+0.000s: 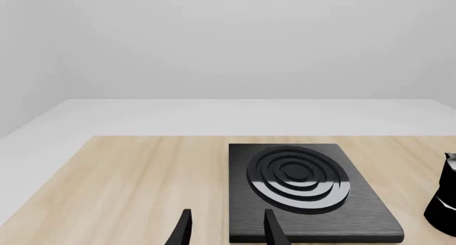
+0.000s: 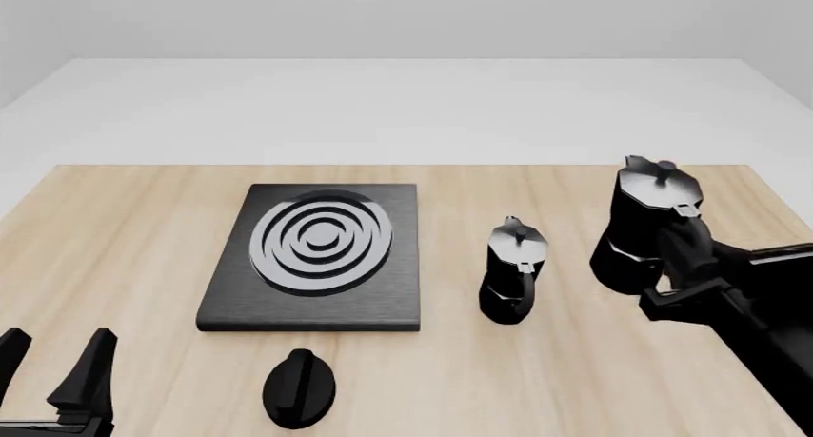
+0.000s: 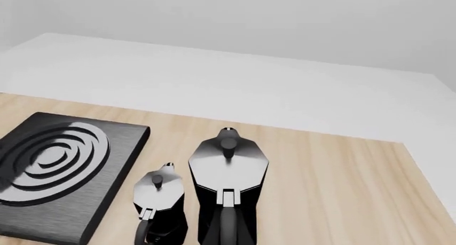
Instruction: Put the right moka pot on the stove.
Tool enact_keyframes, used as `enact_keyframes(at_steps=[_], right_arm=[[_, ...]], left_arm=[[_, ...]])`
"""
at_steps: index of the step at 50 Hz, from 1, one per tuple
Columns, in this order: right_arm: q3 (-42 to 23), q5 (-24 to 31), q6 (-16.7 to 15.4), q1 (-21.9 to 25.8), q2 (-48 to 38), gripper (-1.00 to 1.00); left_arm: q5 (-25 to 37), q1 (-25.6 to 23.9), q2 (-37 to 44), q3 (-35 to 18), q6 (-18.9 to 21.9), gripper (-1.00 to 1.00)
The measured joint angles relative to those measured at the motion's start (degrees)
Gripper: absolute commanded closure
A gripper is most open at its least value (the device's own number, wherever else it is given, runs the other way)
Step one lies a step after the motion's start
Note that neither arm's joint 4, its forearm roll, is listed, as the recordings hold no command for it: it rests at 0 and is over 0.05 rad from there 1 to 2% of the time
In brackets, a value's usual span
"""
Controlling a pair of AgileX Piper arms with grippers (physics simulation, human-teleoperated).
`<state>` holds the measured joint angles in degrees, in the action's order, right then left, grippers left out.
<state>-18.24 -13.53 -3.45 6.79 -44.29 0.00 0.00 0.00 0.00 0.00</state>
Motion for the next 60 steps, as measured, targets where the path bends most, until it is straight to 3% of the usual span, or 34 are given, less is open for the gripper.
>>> enact_keyframes(at_steps=[13, 27, 39, 60], right_arm=[[-5.52, 8.11, -1.40, 2.45, 5.27, 1.00], [-11.17, 11.29, -2.98, 6.14, 4.75, 1.00], [-14.51, 8.56, -3.70, 9.74, -0.38, 1.00], [-18.67, -1.65, -3.23, 15.94, -14.44, 1.00]], left_arm=[[0.00, 0.00, 0.00, 0.00, 0.00, -1.00], [0.00, 0.00, 0.00, 0.00, 0.00, -1.00], [0.00, 0.00, 0.00, 0.00, 0.00, -1.00], [0.00, 0.00, 0.00, 0.00, 0.00, -1.00]])
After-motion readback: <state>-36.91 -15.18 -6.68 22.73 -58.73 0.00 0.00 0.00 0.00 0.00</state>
